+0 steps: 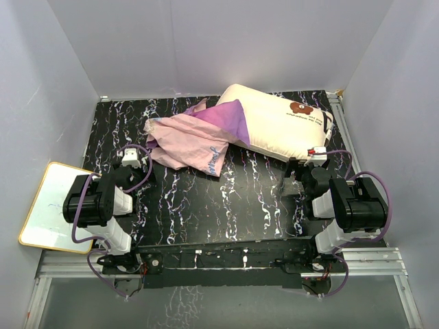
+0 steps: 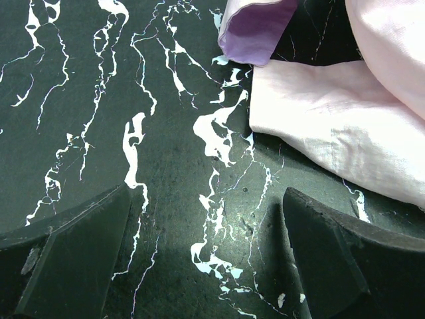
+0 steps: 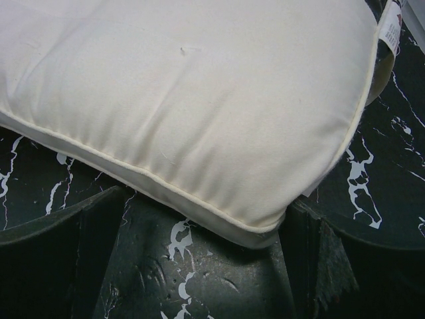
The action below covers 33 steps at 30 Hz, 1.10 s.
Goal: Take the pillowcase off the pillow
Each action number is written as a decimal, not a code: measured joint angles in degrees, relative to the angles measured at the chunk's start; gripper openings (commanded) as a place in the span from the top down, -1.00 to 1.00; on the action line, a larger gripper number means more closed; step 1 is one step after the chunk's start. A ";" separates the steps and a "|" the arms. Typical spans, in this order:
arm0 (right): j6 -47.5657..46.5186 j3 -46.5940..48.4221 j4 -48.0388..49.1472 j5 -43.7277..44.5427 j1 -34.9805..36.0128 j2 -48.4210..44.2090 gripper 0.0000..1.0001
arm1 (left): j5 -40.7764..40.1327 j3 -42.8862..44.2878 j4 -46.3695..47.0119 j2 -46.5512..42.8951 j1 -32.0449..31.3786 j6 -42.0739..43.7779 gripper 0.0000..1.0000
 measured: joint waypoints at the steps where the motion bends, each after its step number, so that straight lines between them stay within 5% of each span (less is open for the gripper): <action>1: 0.00 0.00 0.00 0.00 0.00 0.00 -0.96 | 0.00 0.00 0.00 0.00 0.00 0.00 -0.94; 33: 0.72 -1.44 2.45 0.26 0.04 -0.09 -0.97 | 0.00 0.00 0.02 0.00 -0.02 0.02 -0.94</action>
